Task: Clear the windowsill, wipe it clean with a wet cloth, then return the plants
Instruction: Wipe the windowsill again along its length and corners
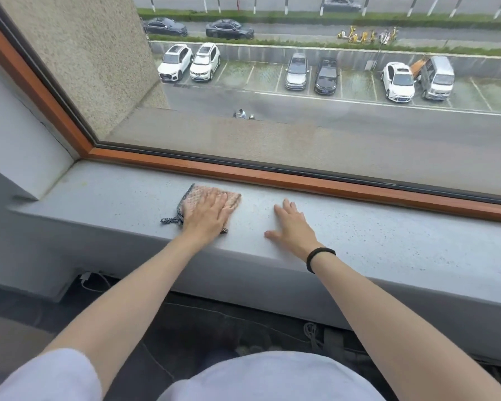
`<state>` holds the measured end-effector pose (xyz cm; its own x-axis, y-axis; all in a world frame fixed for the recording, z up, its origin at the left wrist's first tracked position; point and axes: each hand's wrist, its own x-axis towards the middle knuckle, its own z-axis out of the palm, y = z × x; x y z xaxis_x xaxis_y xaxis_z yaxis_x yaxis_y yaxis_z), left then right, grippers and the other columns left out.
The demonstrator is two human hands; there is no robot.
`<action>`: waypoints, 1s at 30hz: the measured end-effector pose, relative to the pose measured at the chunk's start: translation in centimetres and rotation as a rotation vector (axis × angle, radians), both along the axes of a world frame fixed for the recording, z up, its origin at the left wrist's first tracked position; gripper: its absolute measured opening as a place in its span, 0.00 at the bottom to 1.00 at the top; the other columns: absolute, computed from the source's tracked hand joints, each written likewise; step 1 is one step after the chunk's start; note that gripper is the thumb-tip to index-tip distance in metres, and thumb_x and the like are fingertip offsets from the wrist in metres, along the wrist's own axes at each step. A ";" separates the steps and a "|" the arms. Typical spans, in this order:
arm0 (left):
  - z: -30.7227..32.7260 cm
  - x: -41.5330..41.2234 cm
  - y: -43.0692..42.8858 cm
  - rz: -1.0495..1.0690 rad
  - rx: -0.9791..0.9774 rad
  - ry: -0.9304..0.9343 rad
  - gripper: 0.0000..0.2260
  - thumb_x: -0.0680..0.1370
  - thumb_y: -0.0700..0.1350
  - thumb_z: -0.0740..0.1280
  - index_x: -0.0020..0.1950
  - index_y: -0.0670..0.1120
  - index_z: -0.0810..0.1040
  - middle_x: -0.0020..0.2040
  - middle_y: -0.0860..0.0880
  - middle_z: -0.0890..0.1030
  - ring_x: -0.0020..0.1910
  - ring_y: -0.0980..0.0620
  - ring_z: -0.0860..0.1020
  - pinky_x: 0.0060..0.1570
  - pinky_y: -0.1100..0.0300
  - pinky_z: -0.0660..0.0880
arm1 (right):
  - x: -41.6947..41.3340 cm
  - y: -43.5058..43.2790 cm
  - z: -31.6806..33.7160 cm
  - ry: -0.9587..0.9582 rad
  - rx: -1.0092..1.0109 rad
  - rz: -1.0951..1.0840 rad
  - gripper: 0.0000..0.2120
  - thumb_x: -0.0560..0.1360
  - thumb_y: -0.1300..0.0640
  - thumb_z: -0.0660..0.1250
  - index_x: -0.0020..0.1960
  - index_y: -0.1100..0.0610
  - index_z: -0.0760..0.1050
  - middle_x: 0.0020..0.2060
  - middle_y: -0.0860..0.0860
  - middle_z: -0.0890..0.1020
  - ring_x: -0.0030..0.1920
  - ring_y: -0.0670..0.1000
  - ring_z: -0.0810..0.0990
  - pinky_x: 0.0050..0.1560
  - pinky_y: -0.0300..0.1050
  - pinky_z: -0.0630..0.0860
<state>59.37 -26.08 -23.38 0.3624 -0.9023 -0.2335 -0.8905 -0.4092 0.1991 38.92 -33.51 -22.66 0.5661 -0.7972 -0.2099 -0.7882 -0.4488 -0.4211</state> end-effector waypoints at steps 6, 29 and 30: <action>0.0 -4.2 6.0 -0.307 -0.071 -0.099 0.30 0.76 0.59 0.34 0.77 0.56 0.53 0.78 0.55 0.51 0.76 0.53 0.50 0.72 0.38 0.42 | -0.4 -0.2 -0.4 -0.011 -0.012 0.003 0.30 0.74 0.47 0.68 0.69 0.59 0.63 0.76 0.58 0.52 0.76 0.56 0.50 0.75 0.56 0.52; -0.5 -4.6 2.7 -0.291 -0.204 0.008 0.24 0.79 0.59 0.46 0.73 0.55 0.65 0.70 0.53 0.66 0.69 0.49 0.61 0.64 0.48 0.63 | -0.7 -0.8 -0.8 0.002 0.021 0.025 0.38 0.75 0.45 0.65 0.77 0.57 0.51 0.77 0.56 0.47 0.77 0.54 0.44 0.75 0.51 0.45; -0.3 -3.3 3.3 -0.340 -0.205 -0.028 0.26 0.79 0.60 0.45 0.73 0.54 0.65 0.70 0.52 0.67 0.69 0.49 0.62 0.63 0.47 0.65 | -0.7 -0.9 -0.7 0.002 0.018 0.026 0.38 0.75 0.45 0.65 0.77 0.57 0.52 0.77 0.56 0.47 0.77 0.54 0.44 0.75 0.51 0.45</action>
